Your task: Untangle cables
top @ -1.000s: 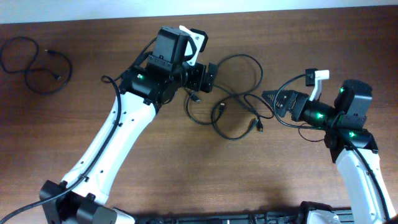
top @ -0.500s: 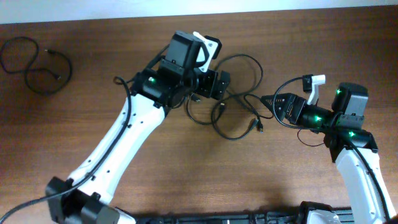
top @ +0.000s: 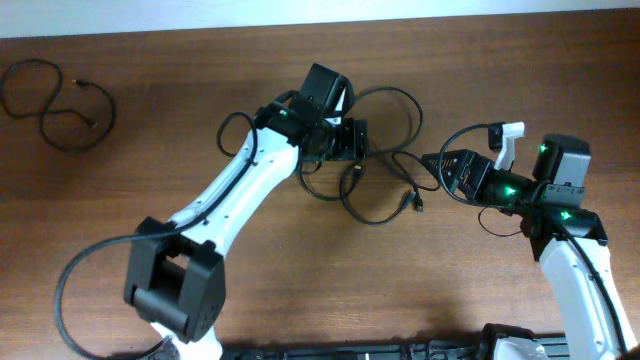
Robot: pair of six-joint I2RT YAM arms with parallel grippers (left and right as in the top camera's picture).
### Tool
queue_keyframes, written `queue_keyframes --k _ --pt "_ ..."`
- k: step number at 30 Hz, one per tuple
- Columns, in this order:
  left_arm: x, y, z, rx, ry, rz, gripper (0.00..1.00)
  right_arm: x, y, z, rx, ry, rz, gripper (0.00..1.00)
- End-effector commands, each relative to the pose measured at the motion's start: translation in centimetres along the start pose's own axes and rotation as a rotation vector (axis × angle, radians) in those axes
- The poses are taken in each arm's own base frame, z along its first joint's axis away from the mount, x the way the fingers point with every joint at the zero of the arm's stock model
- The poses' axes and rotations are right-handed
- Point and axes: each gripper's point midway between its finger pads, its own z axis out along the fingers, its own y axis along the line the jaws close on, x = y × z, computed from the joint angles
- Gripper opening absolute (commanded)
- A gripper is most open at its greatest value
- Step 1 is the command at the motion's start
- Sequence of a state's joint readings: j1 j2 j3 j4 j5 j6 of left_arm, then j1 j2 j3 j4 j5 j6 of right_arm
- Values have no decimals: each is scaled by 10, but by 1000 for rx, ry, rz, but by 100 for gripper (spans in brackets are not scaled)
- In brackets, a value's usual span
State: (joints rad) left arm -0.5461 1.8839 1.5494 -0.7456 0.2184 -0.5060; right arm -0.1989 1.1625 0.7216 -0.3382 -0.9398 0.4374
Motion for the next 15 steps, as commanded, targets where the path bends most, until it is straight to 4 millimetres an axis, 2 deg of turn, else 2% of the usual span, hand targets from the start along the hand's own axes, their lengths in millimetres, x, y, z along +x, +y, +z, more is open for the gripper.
queue_keyframes --k 1,5,8,12,15 --pt "11 -4 16 12 52 -42 79 0 -4 0 15 0 4 99" --pt "10 -8 19 19 47 -59 82 2 -11 0 52 3 22 99" --pt "8 -34 20 123 39 -33 86 3 -32 -3 165 -12 14 99" --pt "13 -50 24 165 65 -194 71 3 -34 -3 179 -14 18 99" --pt "16 -73 32 290 128 -254 70 4 -35 -3 181 -9 15 99"
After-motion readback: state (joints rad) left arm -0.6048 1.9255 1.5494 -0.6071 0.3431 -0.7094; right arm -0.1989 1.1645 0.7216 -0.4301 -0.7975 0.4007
